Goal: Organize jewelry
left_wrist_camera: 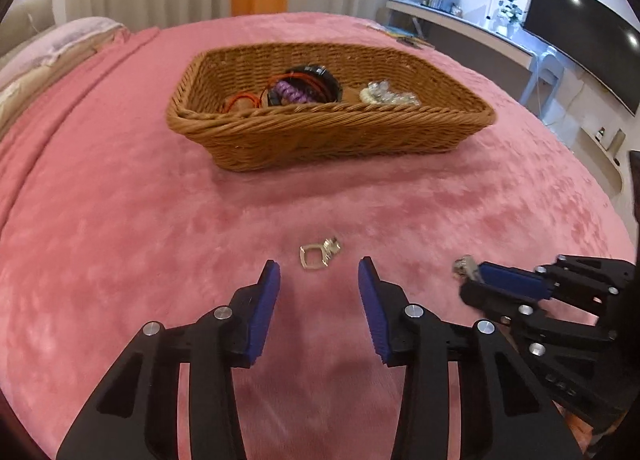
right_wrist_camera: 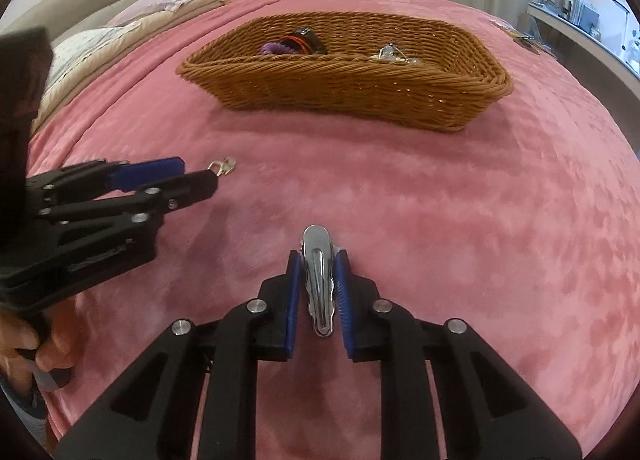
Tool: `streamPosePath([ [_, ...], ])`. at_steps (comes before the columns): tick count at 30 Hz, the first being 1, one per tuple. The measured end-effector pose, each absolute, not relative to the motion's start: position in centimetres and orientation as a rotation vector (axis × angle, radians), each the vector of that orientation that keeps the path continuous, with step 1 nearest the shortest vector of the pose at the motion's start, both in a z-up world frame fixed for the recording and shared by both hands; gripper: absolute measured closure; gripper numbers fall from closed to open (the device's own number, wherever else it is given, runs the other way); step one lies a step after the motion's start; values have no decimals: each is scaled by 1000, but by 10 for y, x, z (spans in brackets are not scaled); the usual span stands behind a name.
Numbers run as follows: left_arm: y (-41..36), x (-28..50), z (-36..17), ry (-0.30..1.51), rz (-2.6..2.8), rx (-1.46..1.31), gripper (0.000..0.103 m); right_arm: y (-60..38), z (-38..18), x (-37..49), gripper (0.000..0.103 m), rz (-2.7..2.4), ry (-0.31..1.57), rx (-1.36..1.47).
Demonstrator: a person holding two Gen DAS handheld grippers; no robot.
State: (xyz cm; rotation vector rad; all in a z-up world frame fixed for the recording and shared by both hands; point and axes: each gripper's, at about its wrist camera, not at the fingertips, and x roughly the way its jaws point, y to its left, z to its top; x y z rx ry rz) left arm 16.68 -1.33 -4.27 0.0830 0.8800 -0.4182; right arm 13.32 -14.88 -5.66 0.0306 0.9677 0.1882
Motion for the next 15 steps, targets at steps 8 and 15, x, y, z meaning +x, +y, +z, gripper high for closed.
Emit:
streamPosePath([
  [8,-28,178,-52,882,-403,131,64,-147,-61,144,87,204,949,18],
  [15,-32,168,-50,840,-414,163,86,-150,-57,136,89,208,912,39],
])
